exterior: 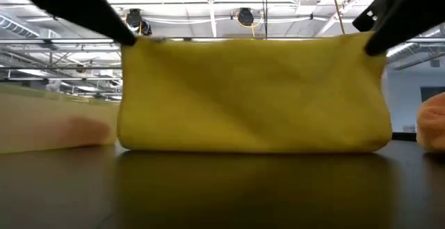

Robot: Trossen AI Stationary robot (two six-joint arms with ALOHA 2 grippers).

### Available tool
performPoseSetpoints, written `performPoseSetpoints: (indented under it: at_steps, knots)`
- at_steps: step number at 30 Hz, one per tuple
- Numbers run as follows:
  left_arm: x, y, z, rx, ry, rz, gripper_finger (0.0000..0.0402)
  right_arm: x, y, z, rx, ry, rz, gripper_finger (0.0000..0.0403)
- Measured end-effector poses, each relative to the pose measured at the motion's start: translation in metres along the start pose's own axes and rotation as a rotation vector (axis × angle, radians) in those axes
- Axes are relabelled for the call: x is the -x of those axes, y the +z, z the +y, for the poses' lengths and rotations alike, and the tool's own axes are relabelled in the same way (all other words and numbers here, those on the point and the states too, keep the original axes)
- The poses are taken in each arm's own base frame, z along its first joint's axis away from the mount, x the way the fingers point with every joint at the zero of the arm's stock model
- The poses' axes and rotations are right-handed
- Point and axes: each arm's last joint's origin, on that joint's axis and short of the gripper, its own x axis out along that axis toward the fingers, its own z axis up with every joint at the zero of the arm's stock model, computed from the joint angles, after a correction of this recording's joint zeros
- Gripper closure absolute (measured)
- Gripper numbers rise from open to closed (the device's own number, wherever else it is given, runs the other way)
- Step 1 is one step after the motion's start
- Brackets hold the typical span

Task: Fold microfiber towels
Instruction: Fold the yellow microfiber towel

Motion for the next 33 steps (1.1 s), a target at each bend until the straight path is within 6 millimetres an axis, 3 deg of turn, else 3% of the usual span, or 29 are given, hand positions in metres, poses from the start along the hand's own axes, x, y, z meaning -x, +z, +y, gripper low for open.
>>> performPoseSetpoints:
  at_steps: [5,17,27,33]
  knots:
    - [-0.01,0.011,0.036,-0.014,0.14,0.003,0.0395,0.005,0.004,-0.038,-0.117,-0.212,0.051,0.0402]
    - [-0.082,0.015,0.113,0.031,0.36,0.111,0.0397,-0.023,-0.008,-0.125,-0.247,-0.481,0.124,0.0403]
    - [-0.118,0.002,0.149,0.079,0.275,0.084,0.0398,-0.026,-0.004,-0.169,-0.291,-0.57,0.121,0.0403]
    - [-0.125,-0.007,0.156,0.118,0.232,0.089,0.0391,-0.027,-0.005,-0.175,-0.313,-0.481,0.162,0.0403]
